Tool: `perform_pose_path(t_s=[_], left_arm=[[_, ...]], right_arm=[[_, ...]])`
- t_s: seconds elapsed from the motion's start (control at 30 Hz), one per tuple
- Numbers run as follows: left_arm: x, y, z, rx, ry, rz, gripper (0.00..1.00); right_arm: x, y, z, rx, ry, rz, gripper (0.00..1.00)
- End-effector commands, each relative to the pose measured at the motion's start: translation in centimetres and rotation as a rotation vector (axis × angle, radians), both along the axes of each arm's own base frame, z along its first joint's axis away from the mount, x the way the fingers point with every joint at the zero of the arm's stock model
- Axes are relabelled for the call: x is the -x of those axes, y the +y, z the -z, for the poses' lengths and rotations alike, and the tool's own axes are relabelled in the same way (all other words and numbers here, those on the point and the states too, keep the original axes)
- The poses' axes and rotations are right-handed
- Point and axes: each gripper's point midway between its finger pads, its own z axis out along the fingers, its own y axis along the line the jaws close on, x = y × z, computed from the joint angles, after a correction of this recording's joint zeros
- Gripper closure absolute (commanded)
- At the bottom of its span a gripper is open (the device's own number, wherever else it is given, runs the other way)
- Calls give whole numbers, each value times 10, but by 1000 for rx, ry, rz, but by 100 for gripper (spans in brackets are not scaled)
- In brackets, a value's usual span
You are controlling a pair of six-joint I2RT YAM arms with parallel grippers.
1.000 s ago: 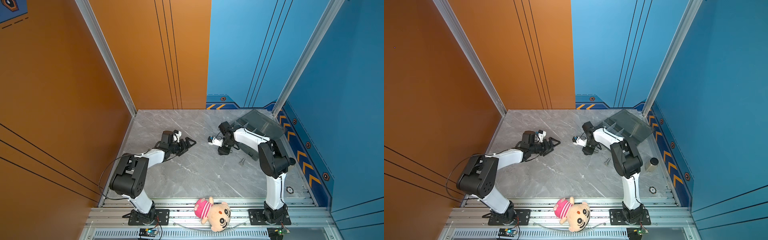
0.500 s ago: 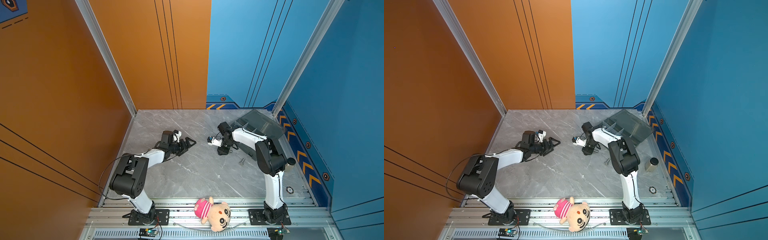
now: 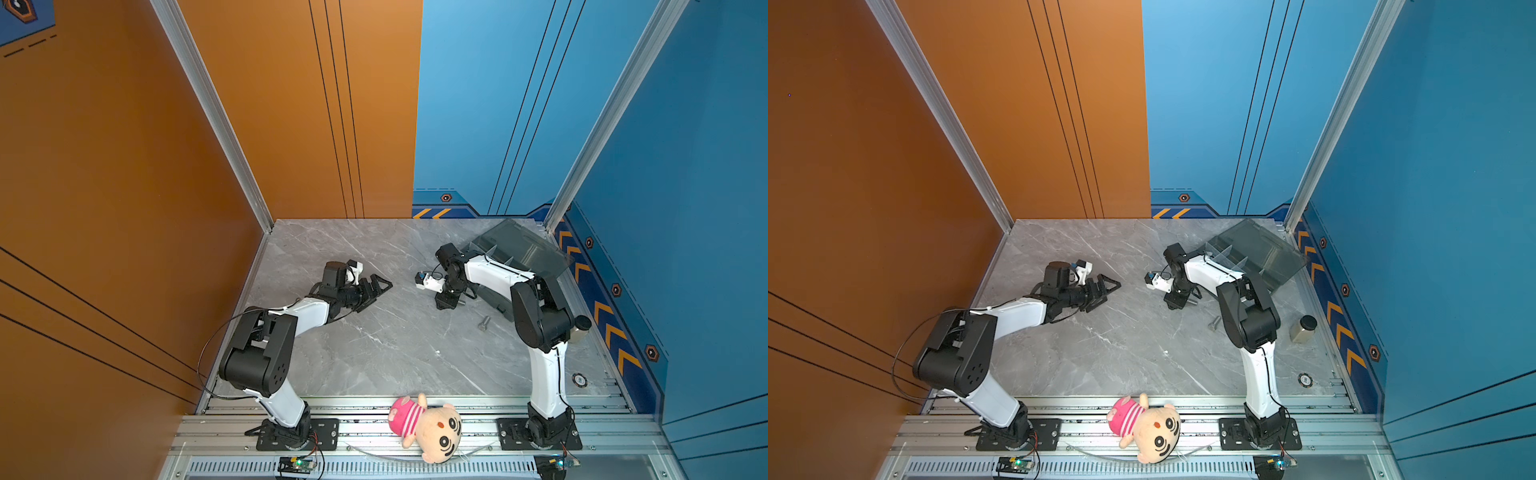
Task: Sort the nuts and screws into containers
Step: 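Lift the black bolt with the right gripper over the organizer box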
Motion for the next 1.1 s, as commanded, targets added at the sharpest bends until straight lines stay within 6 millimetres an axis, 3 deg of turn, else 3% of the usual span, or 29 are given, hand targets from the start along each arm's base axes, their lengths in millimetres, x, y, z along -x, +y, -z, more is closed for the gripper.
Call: perform_pose_path(t_s=[0.0,0.23,0.37,0.47,0.63,0.77,1.07], left_arm=[[-1,3,-3,-14,-16,1,2],[-1,2,-6,-10,-22,4,2],[-1,2,-6,-9,-24,5,2],[-1,2,-7,-7,-26,5,2],[-1,0,-8,-5,-27,10,2],[0,1,-8,-4,-27,10,2],[0,1,-8,-5,-29,7,2]], right_arm=[[-6,-4,-26,-82,-6,96,100],[-39,-8,-102,-380,-138,251,100],[-66,-35,-137,-457,-229,402,100],[-80,-60,-145,-429,-257,502,100],[-100,-99,-130,-306,-308,624,100],[-109,-125,-105,-252,-273,722,100],[-104,-130,-71,-212,-215,778,100]])
